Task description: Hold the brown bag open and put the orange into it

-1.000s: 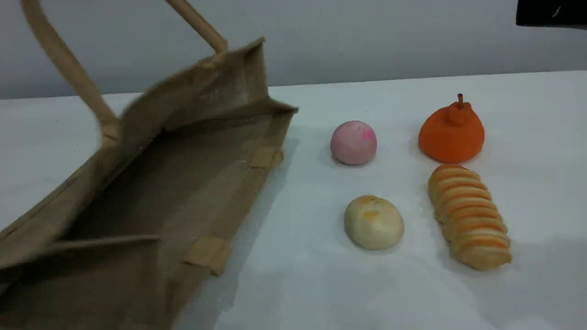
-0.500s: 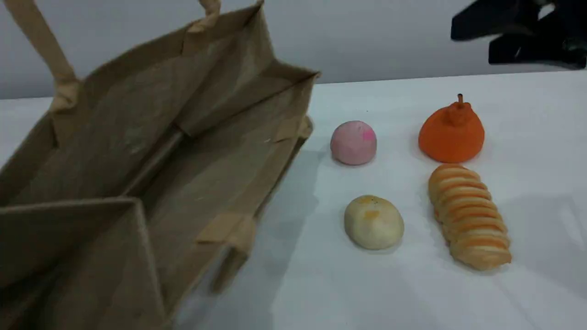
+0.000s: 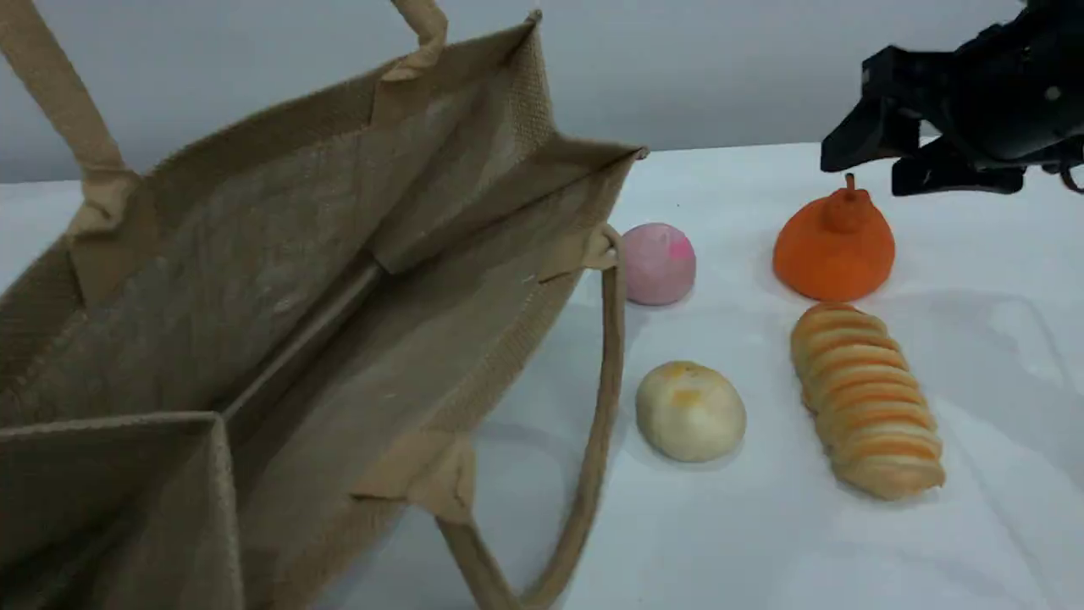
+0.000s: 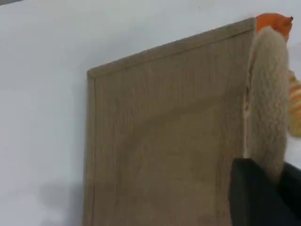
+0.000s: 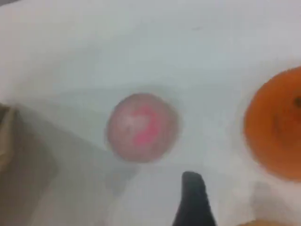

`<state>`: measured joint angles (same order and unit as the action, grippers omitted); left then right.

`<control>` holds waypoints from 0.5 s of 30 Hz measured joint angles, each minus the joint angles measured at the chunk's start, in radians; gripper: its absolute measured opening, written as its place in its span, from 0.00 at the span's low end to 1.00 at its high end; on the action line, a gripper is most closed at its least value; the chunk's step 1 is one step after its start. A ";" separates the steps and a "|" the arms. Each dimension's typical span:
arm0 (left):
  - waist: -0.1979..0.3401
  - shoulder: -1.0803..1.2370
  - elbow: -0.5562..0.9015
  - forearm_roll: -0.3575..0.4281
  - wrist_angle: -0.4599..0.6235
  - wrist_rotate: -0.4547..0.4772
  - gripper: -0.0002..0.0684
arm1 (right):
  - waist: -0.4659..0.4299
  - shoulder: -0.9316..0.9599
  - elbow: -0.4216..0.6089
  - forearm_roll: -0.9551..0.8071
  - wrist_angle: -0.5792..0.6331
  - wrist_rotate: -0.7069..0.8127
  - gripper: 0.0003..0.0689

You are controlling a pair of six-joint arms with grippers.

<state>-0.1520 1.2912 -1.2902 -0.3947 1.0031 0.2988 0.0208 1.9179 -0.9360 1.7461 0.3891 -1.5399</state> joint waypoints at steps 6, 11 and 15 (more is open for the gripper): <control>0.000 0.000 0.000 0.000 0.001 0.001 0.14 | 0.000 0.083 -0.083 0.001 -0.080 -0.031 0.63; 0.000 0.000 0.000 -0.001 0.001 0.001 0.14 | 0.000 0.161 -0.153 0.000 -0.066 -0.031 0.63; 0.000 0.000 0.000 -0.001 0.001 0.001 0.14 | 0.000 0.216 -0.192 0.000 -0.062 -0.031 0.63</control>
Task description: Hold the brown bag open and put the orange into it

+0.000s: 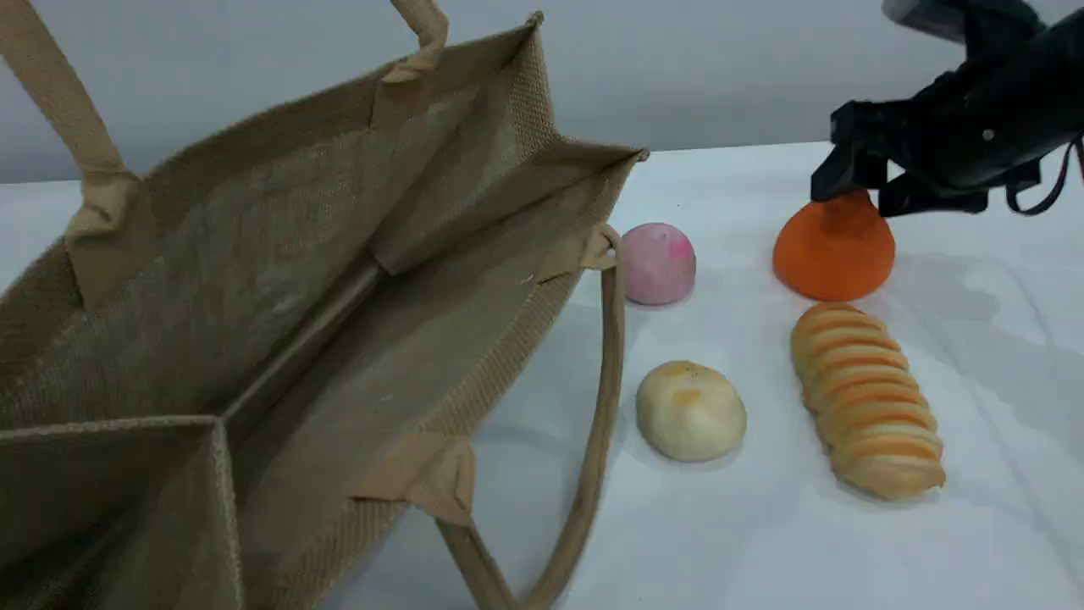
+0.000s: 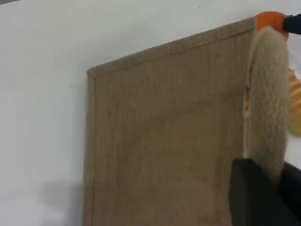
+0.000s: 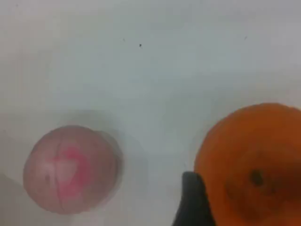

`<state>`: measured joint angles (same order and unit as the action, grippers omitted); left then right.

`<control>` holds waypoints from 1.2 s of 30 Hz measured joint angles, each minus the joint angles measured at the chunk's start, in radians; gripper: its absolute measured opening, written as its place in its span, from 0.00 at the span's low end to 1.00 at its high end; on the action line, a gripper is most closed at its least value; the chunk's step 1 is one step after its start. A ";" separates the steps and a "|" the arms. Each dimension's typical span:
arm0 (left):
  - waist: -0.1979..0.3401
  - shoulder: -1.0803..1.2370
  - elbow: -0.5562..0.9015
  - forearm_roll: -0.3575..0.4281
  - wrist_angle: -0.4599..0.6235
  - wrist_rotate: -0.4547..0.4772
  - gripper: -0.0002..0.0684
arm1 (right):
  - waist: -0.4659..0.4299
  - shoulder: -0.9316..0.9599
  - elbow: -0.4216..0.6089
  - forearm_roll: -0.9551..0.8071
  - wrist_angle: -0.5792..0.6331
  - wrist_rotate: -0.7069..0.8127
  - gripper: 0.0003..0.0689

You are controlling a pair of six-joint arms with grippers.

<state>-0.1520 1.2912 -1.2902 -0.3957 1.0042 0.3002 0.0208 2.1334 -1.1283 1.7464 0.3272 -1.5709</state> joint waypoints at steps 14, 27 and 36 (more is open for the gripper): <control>0.000 0.001 0.001 -0.003 0.005 -0.014 0.14 | 0.010 0.072 -0.029 -0.001 -0.024 0.000 0.24; 0.000 0.002 0.001 0.006 -0.019 0.005 0.14 | 0.011 -0.089 -0.021 -0.014 0.115 0.036 0.04; 0.000 0.003 0.001 0.006 -0.049 0.009 0.14 | 0.032 -0.349 0.139 -0.245 0.206 0.299 0.04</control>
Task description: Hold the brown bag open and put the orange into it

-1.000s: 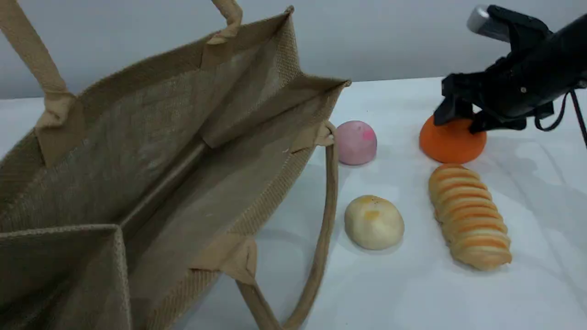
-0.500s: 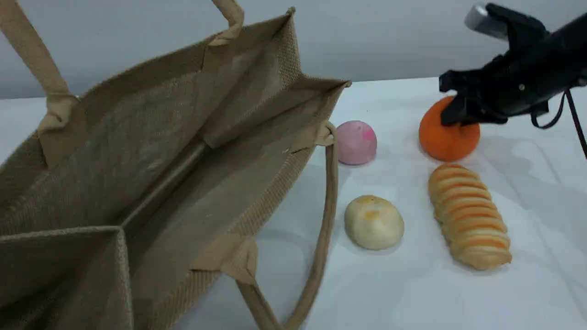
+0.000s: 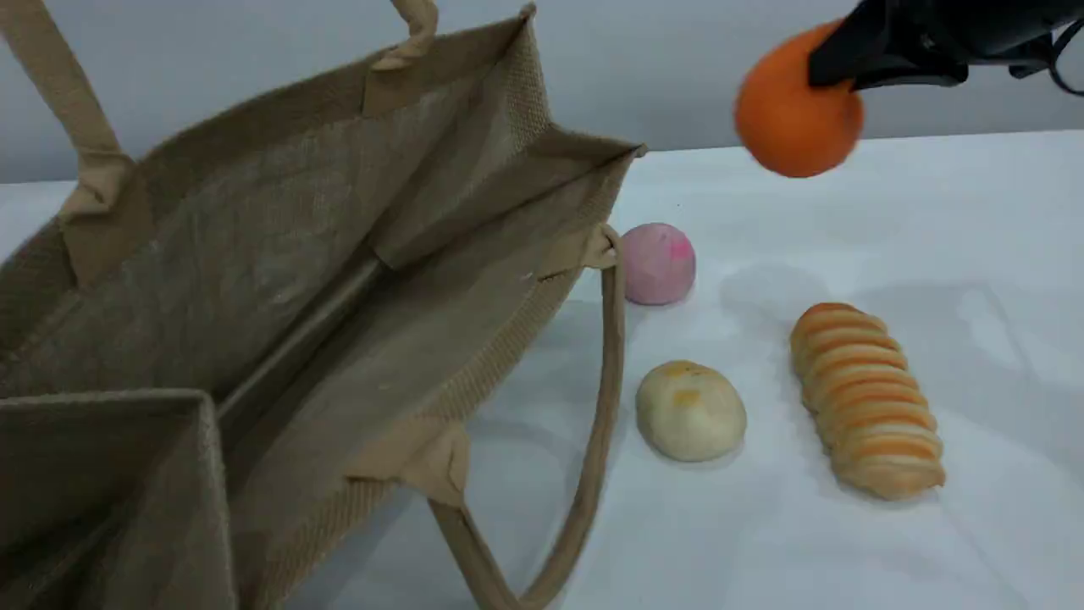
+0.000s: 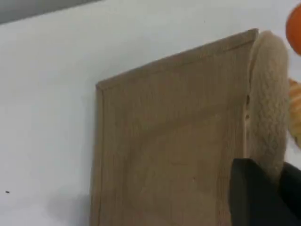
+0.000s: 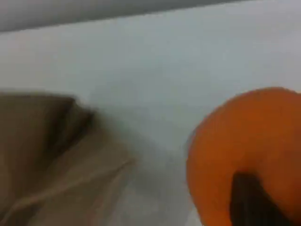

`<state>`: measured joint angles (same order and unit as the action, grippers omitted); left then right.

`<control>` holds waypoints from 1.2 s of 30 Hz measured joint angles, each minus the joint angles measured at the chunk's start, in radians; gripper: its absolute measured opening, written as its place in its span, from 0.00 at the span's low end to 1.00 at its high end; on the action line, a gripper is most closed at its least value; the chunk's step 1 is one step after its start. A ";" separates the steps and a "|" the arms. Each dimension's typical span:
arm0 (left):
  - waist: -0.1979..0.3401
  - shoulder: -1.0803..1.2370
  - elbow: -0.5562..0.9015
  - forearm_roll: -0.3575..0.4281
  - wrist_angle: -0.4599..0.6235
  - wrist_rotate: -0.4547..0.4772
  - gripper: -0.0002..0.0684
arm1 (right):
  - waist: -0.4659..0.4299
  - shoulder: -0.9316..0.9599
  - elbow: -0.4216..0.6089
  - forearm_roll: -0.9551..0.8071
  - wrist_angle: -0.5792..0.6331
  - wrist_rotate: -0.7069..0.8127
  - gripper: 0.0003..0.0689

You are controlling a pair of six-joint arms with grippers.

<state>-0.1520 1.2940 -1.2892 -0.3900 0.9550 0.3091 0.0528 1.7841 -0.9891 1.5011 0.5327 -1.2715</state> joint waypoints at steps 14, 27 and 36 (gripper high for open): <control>0.000 0.000 0.000 -0.005 0.003 0.001 0.14 | 0.382 -0.352 0.197 0.059 -0.017 0.054 0.04; 0.000 0.000 0.000 -0.041 0.041 0.000 0.14 | 0.669 -0.251 0.190 0.141 -0.187 0.022 0.04; 0.000 0.000 0.000 -0.041 0.040 0.000 0.14 | 0.707 -0.113 0.066 0.202 -0.132 -0.042 0.04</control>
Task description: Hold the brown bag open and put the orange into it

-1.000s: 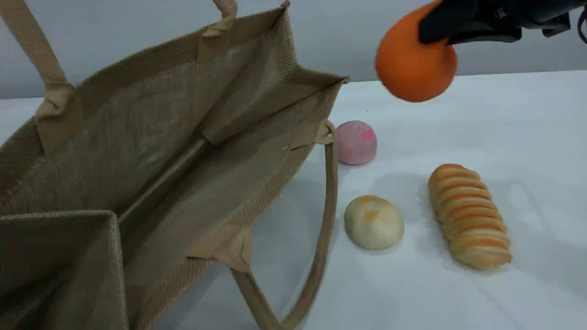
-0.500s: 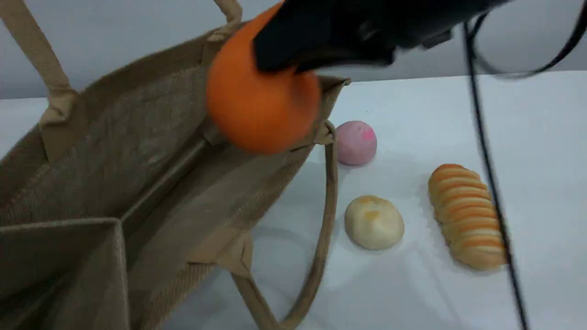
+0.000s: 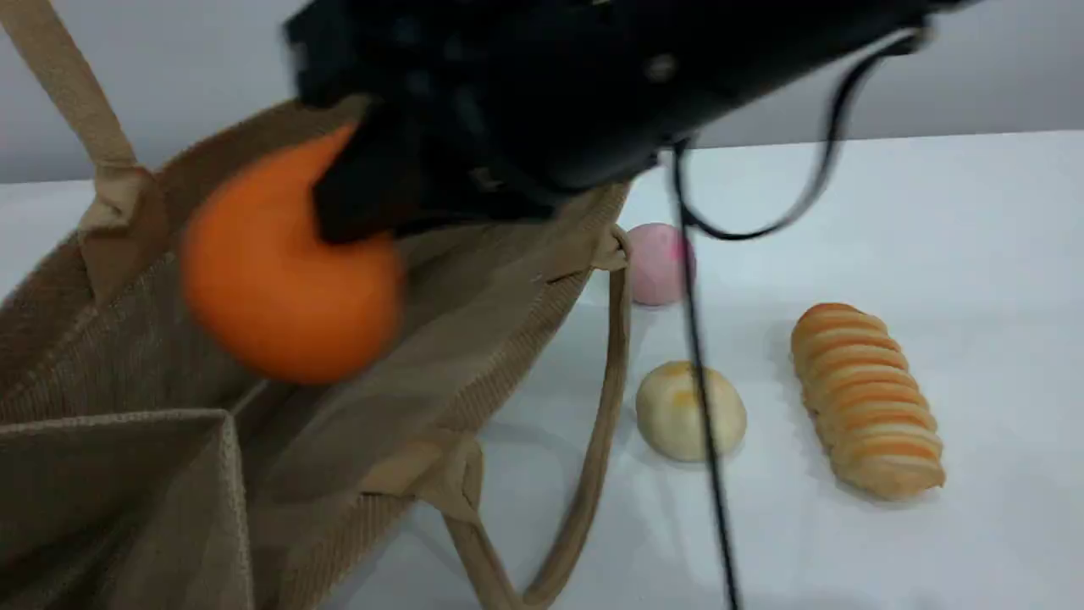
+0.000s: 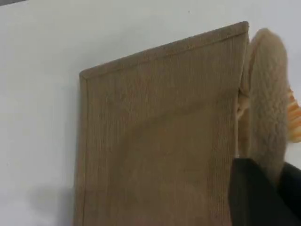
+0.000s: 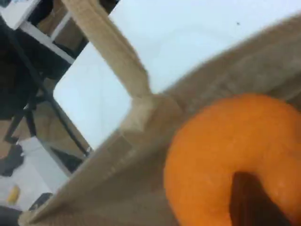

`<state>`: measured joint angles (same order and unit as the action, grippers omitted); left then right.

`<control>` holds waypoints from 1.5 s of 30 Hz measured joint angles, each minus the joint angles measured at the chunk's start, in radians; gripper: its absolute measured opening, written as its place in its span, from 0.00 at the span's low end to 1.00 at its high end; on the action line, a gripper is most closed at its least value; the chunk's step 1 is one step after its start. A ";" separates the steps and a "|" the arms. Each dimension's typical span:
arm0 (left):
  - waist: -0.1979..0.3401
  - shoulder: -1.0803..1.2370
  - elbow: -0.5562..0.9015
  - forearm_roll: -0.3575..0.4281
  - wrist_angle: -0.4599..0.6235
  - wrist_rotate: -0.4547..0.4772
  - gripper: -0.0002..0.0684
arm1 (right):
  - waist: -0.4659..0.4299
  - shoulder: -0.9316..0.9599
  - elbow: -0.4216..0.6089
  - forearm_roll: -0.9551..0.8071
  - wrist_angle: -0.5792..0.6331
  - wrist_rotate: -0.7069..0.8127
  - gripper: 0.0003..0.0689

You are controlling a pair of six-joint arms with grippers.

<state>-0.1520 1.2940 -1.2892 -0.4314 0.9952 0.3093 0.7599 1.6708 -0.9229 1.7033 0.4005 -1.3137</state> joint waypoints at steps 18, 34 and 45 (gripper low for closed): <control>0.000 0.000 0.000 -0.017 0.000 0.019 0.14 | 0.066 0.270 -0.218 -0.008 0.019 -0.002 0.04; 0.000 -0.001 0.000 -0.070 -0.001 0.047 0.14 | 0.066 0.273 -0.223 -0.030 -0.103 -0.035 0.11; 0.000 -0.001 0.000 -0.061 -0.001 0.049 0.14 | 0.067 0.241 -0.225 -0.062 -0.055 -0.069 0.65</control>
<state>-0.1520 1.2931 -1.2892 -0.4925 0.9941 0.3580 0.8273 1.9115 -1.1482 1.6411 0.3452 -1.3832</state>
